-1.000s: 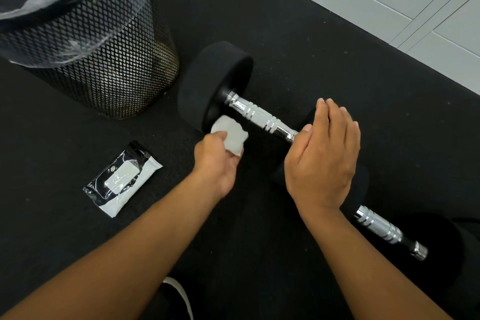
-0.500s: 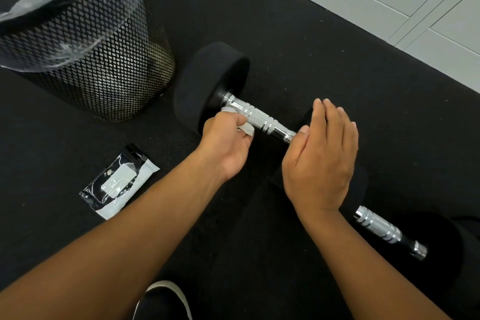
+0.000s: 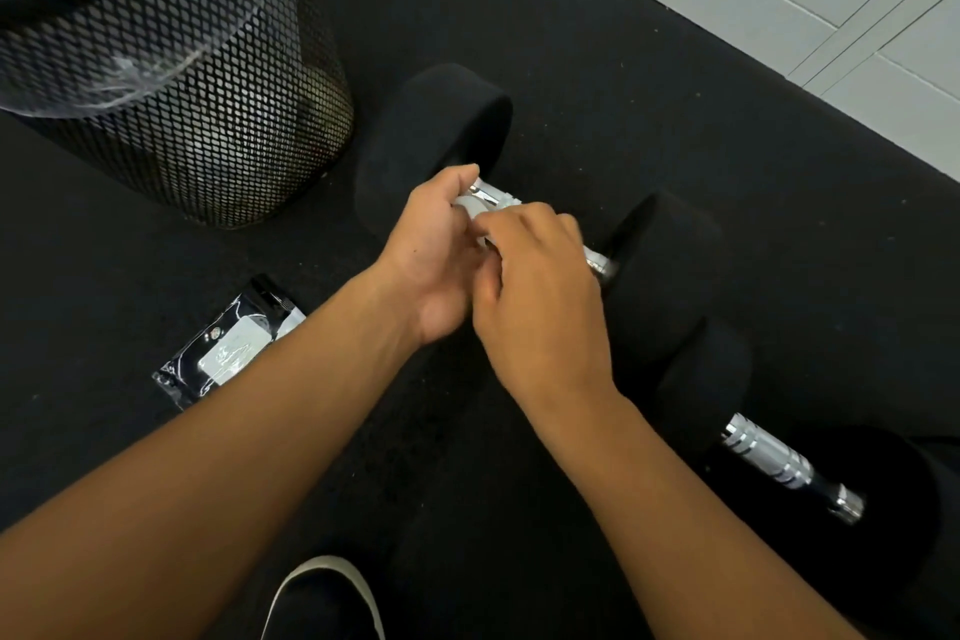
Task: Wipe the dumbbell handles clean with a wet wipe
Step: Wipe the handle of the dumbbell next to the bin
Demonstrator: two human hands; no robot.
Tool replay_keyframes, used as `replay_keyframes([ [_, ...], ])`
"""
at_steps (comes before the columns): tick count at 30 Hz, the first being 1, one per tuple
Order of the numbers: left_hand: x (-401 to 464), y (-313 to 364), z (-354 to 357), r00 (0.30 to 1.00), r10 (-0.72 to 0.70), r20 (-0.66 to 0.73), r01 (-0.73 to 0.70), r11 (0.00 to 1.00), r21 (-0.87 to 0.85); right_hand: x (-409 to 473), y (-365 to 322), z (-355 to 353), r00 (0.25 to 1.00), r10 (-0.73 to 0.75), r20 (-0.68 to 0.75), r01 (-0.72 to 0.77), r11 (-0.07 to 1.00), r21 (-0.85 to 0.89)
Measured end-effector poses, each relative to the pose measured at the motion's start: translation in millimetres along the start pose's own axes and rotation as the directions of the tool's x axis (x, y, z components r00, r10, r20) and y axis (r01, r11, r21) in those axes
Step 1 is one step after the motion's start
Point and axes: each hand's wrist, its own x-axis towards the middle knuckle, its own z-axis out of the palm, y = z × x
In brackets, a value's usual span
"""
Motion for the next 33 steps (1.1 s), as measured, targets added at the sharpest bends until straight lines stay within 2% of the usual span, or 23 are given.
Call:
replay_keyframes([
  [2,-1.4,2.9,-1.3,1.000,-0.006,0.012,0.006,0.999,0.032,6.2,-1.8,4.7,0.997,0.024,0.079,-0.025,1.000,0.009],
  [6,-1.0,11.6,-8.8,0.996,-0.082,0.037,0.076,0.987,0.141,5.8,-8.3,4.6,0.999,0.036,0.029,-0.037,0.999,0.006],
  [8,2.5,13.3,-10.7,0.996,-0.090,-0.003,0.089,0.982,0.168,-0.6,-10.2,6.3,0.995,0.071,0.063,-0.074,0.996,0.046],
  [10,6.0,15.3,-10.1,0.995,-0.045,-0.088,0.065,0.969,0.237,-7.8,-12.8,12.0,0.975,0.161,0.156,-0.184,0.972,0.148],
  [11,6.8,16.8,-9.5,0.993,-0.026,-0.116,0.059,0.956,0.289,-9.9,-13.6,17.0,0.950,0.241,0.198,-0.284,0.931,0.229],
  [12,6.4,18.5,-7.9,0.991,-0.012,-0.132,0.057,0.937,0.343,-9.8,-14.8,21.5,0.907,0.350,0.234,-0.413,0.849,0.330],
  [13,7.2,19.9,-7.3,0.990,0.004,-0.143,0.055,0.913,0.405,-7.0,-16.1,24.8,0.829,0.484,0.280,-0.559,0.696,0.450],
  [14,6.3,21.0,-6.1,0.987,0.020,-0.159,0.057,0.885,0.463,-2.3,-17.7,26.7,0.711,0.609,0.351,-0.679,0.467,0.566],
  [15,6.0,21.2,-5.9,0.984,0.042,-0.173,0.052,0.860,0.508,3.6,-19.2,28.5,0.583,0.672,0.457,-0.733,0.191,0.653],
  [16,6.3,20.3,-5.4,0.981,0.065,-0.182,0.043,0.843,0.536,9.2,-20.5,30.6,0.493,0.661,0.565,-0.709,-0.070,0.702],
  [17,6.9,18.5,-4.9,0.979,0.087,-0.186,0.032,0.831,0.556,14.3,-20.9,32.9,0.455,0.617,0.642,-0.648,-0.265,0.714],
  [18,7.3,16.1,-4.1,0.976,0.108,-0.188,0.021,0.817,0.576,18.5,-21.3,34.7,0.452,0.578,0.680,-0.584,-0.384,0.715],
  [24,10.7,-3.3,-10.5,0.953,0.254,-0.163,-0.092,0.760,0.643,34.4,-15.7,55.4,0.426,0.562,0.709,-0.259,-0.675,0.691],
  [26,5.4,-6.0,-15.0,0.951,0.291,-0.102,-0.150,0.726,0.671,37.8,-12.8,60.7,0.445,0.546,0.709,-0.177,-0.723,0.668],
  [27,1.5,-5.6,-16.9,0.937,0.345,-0.052,-0.200,0.653,0.731,38.3,-12.9,61.2,0.454,0.548,0.702,-0.151,-0.729,0.667],
  [28,-2.8,-3.7,-18.7,0.903,0.430,0.008,-0.254,0.518,0.817,37.2,-12.7,62.6,0.448,0.555,0.701,-0.135,-0.733,0.667],
  [29,-7.4,-2.2,-20.7,0.841,0.534,0.084,-0.301,0.334,0.893,34.7,-14.9,61.3,0.420,0.576,0.701,-0.129,-0.727,0.675],
  [31,-16.2,1.4,-24.6,0.649,0.697,0.305,-0.389,-0.041,0.920,27.5,-20.0,56.3,0.350,0.638,0.686,-0.076,-0.710,0.700],
  [32,-18.7,3.5,-27.9,0.563,0.718,0.408,-0.410,-0.186,0.893,24.2,-20.8,53.9,0.322,0.674,0.665,-0.014,-0.699,0.715],
  [33,-18.3,4.5,-33.5,0.506,0.712,0.487,-0.412,-0.296,0.862,21.8,-21.3,50.9,0.276,0.712,0.646,0.056,-0.682,0.729],
])
